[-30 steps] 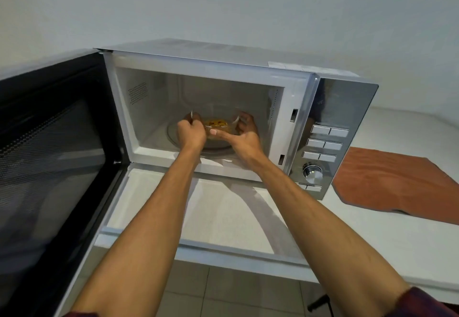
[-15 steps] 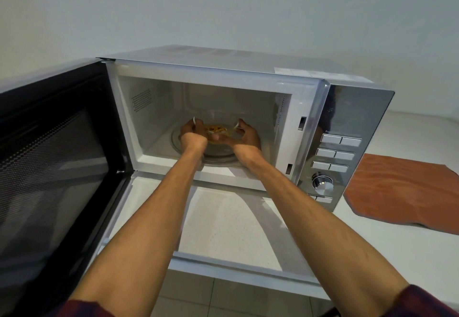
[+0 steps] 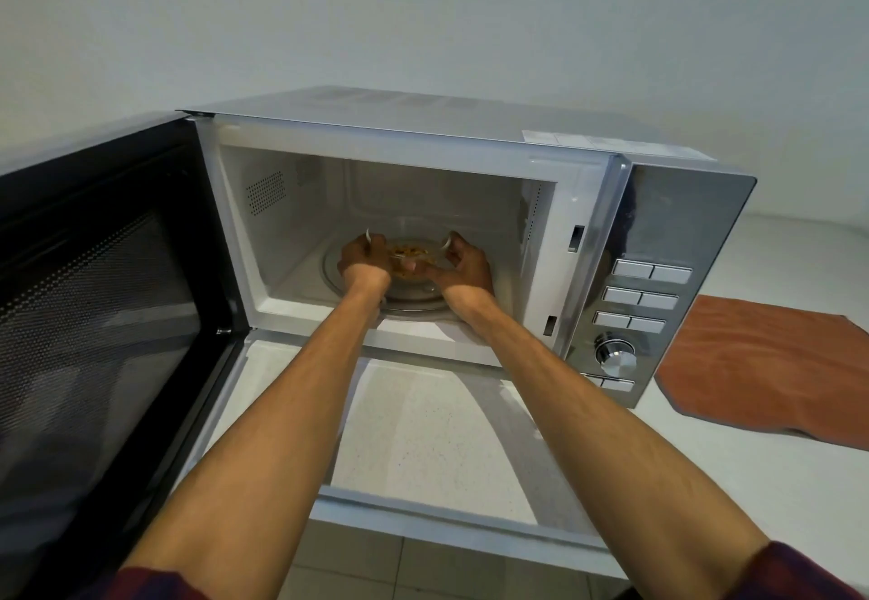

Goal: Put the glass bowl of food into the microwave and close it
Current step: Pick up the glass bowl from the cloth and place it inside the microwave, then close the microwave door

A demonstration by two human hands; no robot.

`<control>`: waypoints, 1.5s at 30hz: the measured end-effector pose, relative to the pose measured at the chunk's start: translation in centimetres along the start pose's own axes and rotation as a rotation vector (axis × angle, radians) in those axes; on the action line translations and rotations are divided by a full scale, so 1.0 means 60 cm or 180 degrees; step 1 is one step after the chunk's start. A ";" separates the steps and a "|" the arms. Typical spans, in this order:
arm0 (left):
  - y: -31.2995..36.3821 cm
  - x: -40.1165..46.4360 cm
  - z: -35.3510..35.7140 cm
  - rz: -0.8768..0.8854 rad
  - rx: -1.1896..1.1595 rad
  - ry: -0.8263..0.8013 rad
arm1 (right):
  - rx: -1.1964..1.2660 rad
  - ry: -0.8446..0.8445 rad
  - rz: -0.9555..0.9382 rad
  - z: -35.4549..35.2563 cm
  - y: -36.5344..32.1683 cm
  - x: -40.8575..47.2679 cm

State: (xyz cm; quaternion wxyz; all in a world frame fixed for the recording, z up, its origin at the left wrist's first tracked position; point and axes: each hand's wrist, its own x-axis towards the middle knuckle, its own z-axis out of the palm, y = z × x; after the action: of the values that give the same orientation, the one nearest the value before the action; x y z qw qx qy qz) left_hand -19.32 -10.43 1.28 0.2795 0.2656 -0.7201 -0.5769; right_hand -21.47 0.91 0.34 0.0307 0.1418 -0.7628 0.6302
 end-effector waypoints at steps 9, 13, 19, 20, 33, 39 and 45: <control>-0.005 0.013 -0.003 -0.0048 -0.0039 -0.0054 | -0.0090 -0.0022 -0.0023 0.009 0.001 0.010; -0.006 0.017 -0.005 -0.0157 -0.0058 -0.0193 | -0.0202 -0.0059 -0.0002 0.010 0.000 0.012; 0.012 -0.014 -0.017 -0.0153 -0.0105 -0.0065 | -0.0322 -0.0183 -0.0224 -0.012 -0.015 -0.013; 0.015 -0.026 -0.017 -0.0102 -0.0261 0.0037 | -0.0296 -0.0188 -0.0259 -0.017 -0.016 -0.019; 0.042 -0.206 -0.061 0.0750 -0.0372 0.0313 | -0.1392 0.0166 -0.0910 -0.087 -0.069 -0.190; 0.065 -0.294 -0.123 0.1720 0.0175 0.0250 | -0.1642 0.0251 -0.1254 -0.131 -0.108 -0.264; 0.098 -0.383 -0.197 0.2465 0.0984 0.0304 | -0.2335 0.0339 -0.1573 -0.186 -0.152 -0.336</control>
State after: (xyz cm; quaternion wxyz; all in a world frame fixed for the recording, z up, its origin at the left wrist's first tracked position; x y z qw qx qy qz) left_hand 4.88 -1.17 6.92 0.4657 0.0406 -0.8311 -0.3014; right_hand -1.30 13.81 6.73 0.2680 0.2669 -0.8764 0.2980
